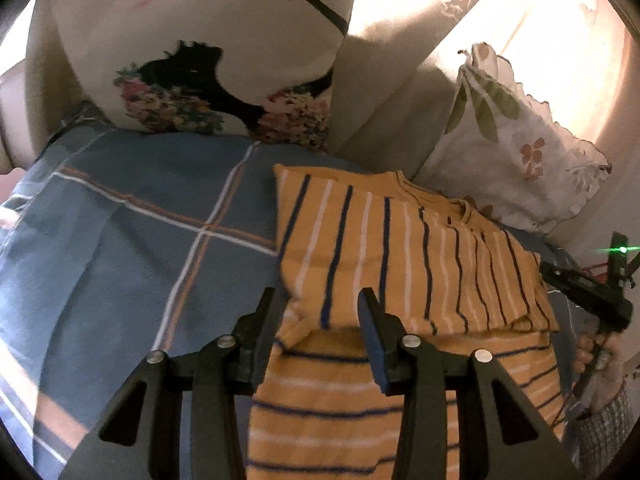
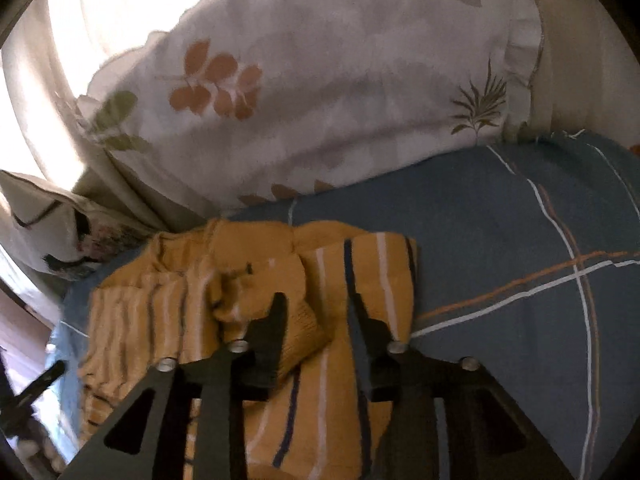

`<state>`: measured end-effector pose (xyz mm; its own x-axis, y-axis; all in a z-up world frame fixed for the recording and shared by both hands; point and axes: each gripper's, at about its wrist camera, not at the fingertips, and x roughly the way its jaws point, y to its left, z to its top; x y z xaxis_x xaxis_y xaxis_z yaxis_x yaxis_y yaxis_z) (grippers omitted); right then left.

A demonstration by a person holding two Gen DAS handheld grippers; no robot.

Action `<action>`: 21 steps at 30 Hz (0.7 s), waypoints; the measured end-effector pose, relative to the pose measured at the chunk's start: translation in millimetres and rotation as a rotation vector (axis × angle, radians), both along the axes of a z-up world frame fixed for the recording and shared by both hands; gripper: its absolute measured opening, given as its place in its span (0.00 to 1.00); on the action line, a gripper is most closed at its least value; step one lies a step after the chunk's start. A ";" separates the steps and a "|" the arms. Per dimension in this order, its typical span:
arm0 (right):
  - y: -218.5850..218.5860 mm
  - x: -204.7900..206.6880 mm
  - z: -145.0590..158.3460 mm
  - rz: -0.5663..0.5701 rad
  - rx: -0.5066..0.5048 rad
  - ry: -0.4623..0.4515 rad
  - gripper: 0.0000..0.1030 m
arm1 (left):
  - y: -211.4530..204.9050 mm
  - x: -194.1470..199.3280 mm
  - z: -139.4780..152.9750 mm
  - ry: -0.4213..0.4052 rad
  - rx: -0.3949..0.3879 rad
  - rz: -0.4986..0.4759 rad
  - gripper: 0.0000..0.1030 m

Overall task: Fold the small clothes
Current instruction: 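Grasp the folded sweater edge with the right gripper and fold it over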

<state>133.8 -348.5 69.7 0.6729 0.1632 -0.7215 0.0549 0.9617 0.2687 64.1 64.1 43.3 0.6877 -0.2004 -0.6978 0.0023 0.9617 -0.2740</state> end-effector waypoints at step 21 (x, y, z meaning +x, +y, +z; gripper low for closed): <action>-37.5 -92.4 -13.5 -0.056 0.170 0.038 0.44 | 44.2 -33.9 -33.7 0.114 -0.167 0.034 0.39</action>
<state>41.4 -386.0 56.2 0.6572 0.2481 -0.7117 0.1206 0.8975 0.4242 30.2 108.3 9.6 0.6146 -0.2984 -0.7302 -0.0691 0.9017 -0.4267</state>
